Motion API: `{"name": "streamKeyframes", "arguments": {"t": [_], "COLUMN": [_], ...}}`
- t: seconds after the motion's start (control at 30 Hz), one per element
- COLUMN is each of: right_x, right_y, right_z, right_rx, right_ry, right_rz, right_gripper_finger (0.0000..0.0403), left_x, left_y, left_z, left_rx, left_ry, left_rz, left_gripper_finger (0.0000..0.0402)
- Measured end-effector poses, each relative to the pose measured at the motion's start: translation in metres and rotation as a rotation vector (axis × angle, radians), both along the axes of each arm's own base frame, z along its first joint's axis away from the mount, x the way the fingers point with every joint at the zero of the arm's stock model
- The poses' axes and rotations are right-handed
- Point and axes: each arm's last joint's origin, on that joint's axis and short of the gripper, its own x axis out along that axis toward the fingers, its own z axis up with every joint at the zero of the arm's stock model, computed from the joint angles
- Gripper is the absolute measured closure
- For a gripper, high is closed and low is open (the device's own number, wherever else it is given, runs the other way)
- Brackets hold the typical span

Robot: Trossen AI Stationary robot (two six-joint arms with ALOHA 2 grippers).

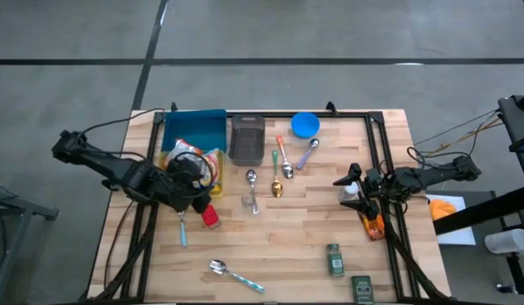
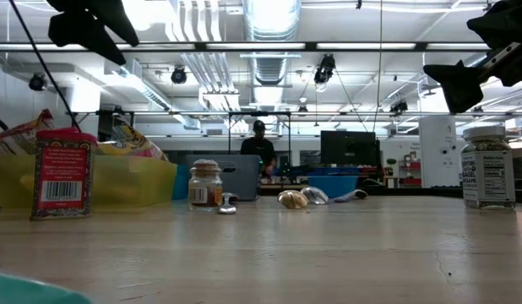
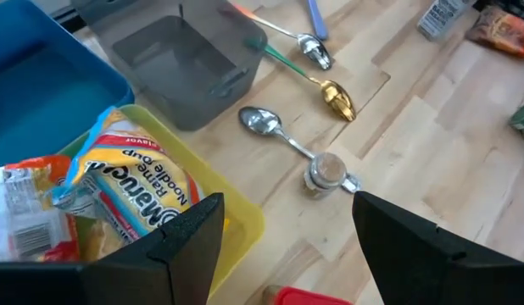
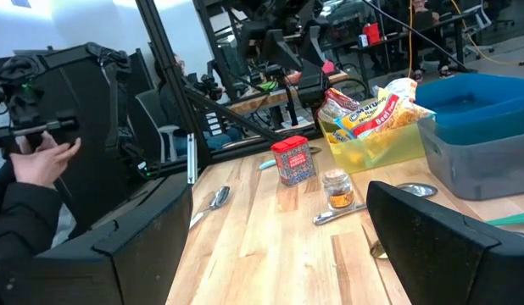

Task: Pick & Place Food Item
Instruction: Put the red seasoning can into the black bin

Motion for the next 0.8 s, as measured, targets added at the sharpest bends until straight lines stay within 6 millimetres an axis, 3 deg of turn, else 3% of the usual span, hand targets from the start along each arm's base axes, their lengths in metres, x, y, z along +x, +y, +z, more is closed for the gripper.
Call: {"name": "streamKeyframes", "arguments": {"t": [0.6, 0.8], "right_x": [0.0, 0.0], "right_y": [0.0, 0.0], "right_z": [0.0, 0.0], "right_rx": [0.0, 0.0], "right_ry": [0.0, -0.001], "right_rz": [0.0, 0.0], "right_gripper_finger": [0.0052, 0.0052], "left_x": [0.007, 0.014], "left_y": [-0.001, -0.002], "left_z": [-0.004, -0.013], "left_rx": [-0.113, -0.192], "left_ry": [-0.071, -0.074], "left_rz": [0.15, 0.28], "left_gripper_finger": [0.0137, 0.0137]}}
